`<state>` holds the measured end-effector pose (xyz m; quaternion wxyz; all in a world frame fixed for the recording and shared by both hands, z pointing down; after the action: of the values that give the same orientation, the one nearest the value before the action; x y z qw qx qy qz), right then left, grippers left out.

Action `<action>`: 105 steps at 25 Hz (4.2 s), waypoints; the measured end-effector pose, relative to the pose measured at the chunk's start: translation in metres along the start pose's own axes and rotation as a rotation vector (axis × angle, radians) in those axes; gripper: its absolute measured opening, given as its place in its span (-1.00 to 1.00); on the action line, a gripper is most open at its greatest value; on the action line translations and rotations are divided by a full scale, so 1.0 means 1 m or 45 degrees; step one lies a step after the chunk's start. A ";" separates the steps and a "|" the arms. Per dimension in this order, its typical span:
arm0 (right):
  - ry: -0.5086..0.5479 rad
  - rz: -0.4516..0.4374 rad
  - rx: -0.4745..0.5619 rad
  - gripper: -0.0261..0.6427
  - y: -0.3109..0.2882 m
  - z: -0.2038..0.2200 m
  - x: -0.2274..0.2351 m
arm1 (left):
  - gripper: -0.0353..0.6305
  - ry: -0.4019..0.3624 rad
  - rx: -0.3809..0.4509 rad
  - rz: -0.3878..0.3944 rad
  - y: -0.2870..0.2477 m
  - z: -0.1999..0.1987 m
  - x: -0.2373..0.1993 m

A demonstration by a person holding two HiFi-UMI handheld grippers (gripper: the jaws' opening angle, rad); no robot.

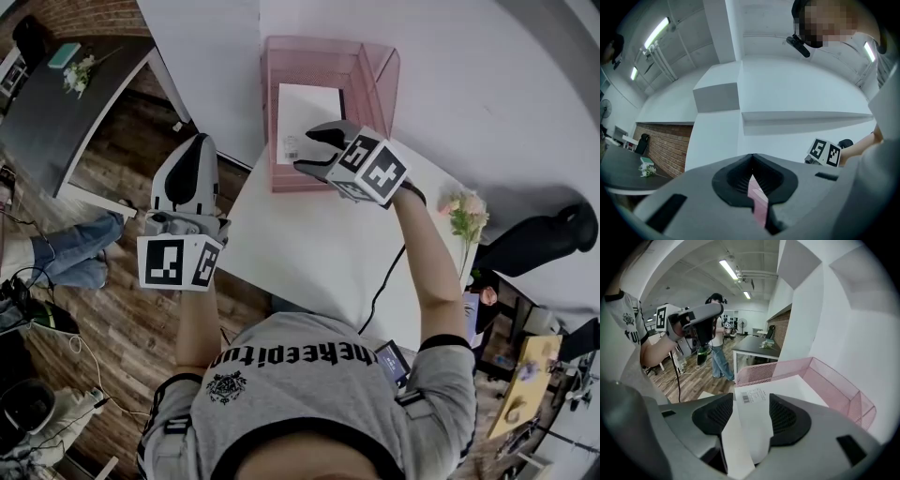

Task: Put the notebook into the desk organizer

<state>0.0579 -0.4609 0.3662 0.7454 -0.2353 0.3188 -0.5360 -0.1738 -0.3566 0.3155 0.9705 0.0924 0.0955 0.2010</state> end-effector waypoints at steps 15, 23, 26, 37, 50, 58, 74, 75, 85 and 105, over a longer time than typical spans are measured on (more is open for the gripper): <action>-0.268 0.363 0.275 -0.92 0.036 0.002 -0.018 | -0.88 -0.019 0.030 0.048 0.013 -0.014 0.015; -0.301 0.546 0.408 -0.92 0.057 -0.003 -0.039 | -0.88 -0.030 0.039 0.065 0.022 -0.020 0.023; -0.313 0.605 0.448 -0.92 0.062 -0.003 -0.048 | -0.88 -0.033 0.040 0.073 0.025 -0.022 0.026; -0.345 0.784 0.615 -0.92 0.093 -0.007 -0.094 | -0.88 -0.044 0.049 0.132 0.045 -0.025 0.046; -0.359 1.016 0.801 -0.92 0.156 -0.004 -0.172 | -0.88 -0.060 0.059 0.148 0.102 -0.034 0.080; -0.279 1.154 0.810 -0.92 0.176 -0.008 -0.221 | -0.88 -0.085 0.082 0.162 0.129 -0.044 0.096; -0.339 1.219 0.873 -0.92 0.208 0.001 -0.283 | -0.88 -0.102 0.114 0.175 0.177 -0.053 0.122; -0.344 1.220 0.872 -0.92 0.209 0.003 -0.285 | -0.88 -0.102 0.113 0.175 0.179 -0.053 0.123; -0.373 1.203 0.872 -0.92 0.211 0.010 -0.303 | -0.88 -0.101 0.102 0.170 0.193 -0.049 0.130; -0.366 1.189 0.874 -0.92 0.211 0.006 -0.313 | -0.88 -0.086 0.097 0.167 0.201 -0.049 0.132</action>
<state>0.1296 -0.0979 0.2938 0.9714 0.1139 0.0928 -0.1868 -0.1402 -0.1145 0.2922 0.9537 0.1419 0.0639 0.2573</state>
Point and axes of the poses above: the fingertips, and each gripper's own axes: y backward along the fingers, x to its right, z out of its underside, the point moved 10 cm from there along y, backward along the fingers, and after that the axes turned 8 degrees about y, right-handed, at the moved point
